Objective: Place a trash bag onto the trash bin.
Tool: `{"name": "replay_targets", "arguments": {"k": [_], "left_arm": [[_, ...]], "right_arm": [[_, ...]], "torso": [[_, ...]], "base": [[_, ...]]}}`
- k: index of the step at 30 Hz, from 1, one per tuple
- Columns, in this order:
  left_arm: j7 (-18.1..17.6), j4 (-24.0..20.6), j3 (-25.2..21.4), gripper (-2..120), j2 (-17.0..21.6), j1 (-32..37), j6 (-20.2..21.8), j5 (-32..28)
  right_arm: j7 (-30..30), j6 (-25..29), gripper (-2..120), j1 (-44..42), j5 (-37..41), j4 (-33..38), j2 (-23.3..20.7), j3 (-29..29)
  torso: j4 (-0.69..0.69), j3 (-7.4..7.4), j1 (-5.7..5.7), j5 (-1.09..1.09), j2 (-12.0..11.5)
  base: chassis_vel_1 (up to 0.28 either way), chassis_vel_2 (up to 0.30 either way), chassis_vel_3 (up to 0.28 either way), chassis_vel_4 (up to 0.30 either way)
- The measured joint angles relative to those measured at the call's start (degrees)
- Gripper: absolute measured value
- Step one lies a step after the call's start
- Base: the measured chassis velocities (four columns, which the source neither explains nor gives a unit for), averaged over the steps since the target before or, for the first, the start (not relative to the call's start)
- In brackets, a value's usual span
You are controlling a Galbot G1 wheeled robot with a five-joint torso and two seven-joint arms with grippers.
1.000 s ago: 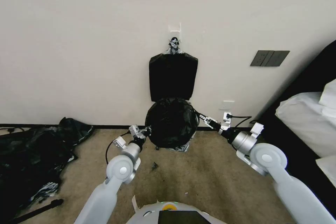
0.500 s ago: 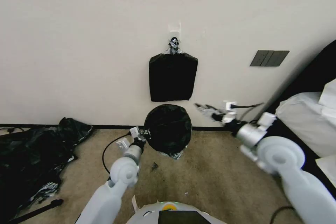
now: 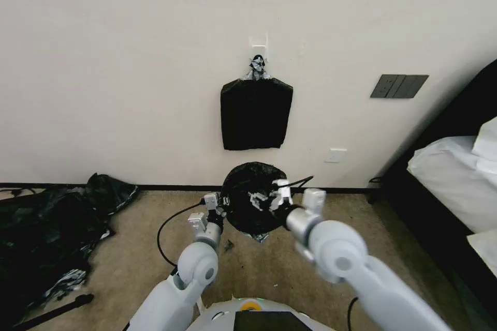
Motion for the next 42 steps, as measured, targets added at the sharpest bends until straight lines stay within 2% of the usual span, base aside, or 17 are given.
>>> {"name": "replay_targets", "arguments": {"k": [1, 4, 5, 9, 12, 16, 22, 35, 42], "left_arm": [[0.0, 0.0, 0.0, 1, 0.0, 0.0, 0.0, 0.0], [0.13, -0.42, 0.48, 1, -0.05, 0.58, -0.85, 2.26], [0.13, -0.42, 0.48, 1, -0.05, 0.58, -0.85, 2.26], [2.07, -0.5, 0.83, 1, -0.02, 1.22, -2.66, 7.04], [2.98, -0.52, 1.02, 1, -0.23, 1.44, -3.36, 8.84], [4.96, -0.35, 1.49, 1, -0.53, 2.1, -5.27, 13.21], [6.15, -0.54, 1.87, 1, -0.85, 2.64, -6.73, 15.54], [7.29, -1.33, 2.17, 1, -1.27, 3.11, -7.85, 16.24], [7.54, -1.45, 2.44, 1, -1.36, 3.1, -8.07, 16.31]], "right_arm": [[0.0, 0.0, 37, 0.0, 0.0, 0.0, 0.0, 0.0], [2.67, 0.04, 22, 0.55, -3.21, -3.25, 2.6, -2.1], [2.67, 0.04, 22, 0.55, -3.21, -3.25, 2.6, -2.1], [4.93, 0.29, 4, 2.4, -3.64, -6.0, 4.86, -3.17], [5.73, 0.43, 0, 3.44, -3.67, -7.42, 5.74, -3.82], [6.83, 0.61, 0, 5.56, -3.87, -9.8, 7.45, -5.45], [8.71, 1.34, 0, 8.25, -3.77, -14.23, 10.2, -7.01], [11.0, 2.62, 0, 11.02, -2.13, -22.27, 12.02, -6.48], [11.32, 2.9, 0, 11.35, -1.95, -24.32, 12.72, -6.05]], "torso": [[0.0, 0.0, 0.0, 0.0, 0.0], [-0.02, 0.0, 0.0, -0.01, 0.0], [-0.02, 0.0, 0.0, -0.01, 0.0], [0.0, 0.0, 0.0, -0.01, 0.0], [-0.01, 0.0, 0.0, -0.01, 0.0], [-0.01, 0.0, 0.0, -0.01, 0.0], [0.0, 0.0, 0.0, 0.0, 0.0], [-0.01, 0.0, 0.0, -0.01, 0.0], [-0.01, 0.0, 0.0, 0.0, 0.0]], "base": [[0.0, 0.0, 0.0, 0.0], [0.0, 0.0, 0.0, 0.0], [0.0, 0.0, 0.0, 0.0], [0.0, 0.0, 0.0, 0.0], [0.0, 0.0, 0.0, 0.0], [0.0, 0.0, 0.0, 0.0], [0.0, 0.0, 0.0, 0.0], [0.0, 0.0, 0.0, 0.0], [0.0, 0.0, 0.0, 0.0]]}}
